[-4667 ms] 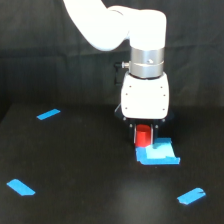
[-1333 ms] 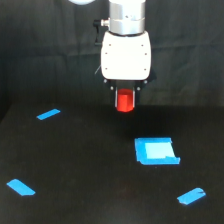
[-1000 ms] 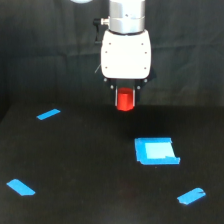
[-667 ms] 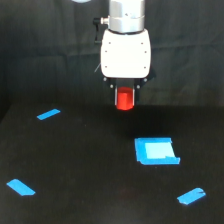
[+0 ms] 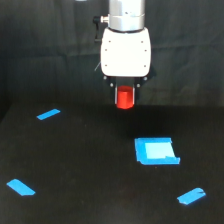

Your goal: Pick up the red object from the table

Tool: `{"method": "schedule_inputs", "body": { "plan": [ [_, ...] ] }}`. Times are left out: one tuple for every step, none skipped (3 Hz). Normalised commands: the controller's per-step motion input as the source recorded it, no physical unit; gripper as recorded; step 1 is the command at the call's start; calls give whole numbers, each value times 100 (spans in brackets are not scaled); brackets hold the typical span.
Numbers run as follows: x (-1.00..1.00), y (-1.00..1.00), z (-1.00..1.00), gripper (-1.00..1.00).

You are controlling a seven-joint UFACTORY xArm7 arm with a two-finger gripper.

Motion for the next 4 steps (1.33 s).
{"method": "schedule_inputs", "body": {
  "plan": [
    [1, -5, 9, -91],
    [6, 6, 7, -100],
    [0, -5, 4, -86],
    [9, -5, 20, -100]
  ]
}}
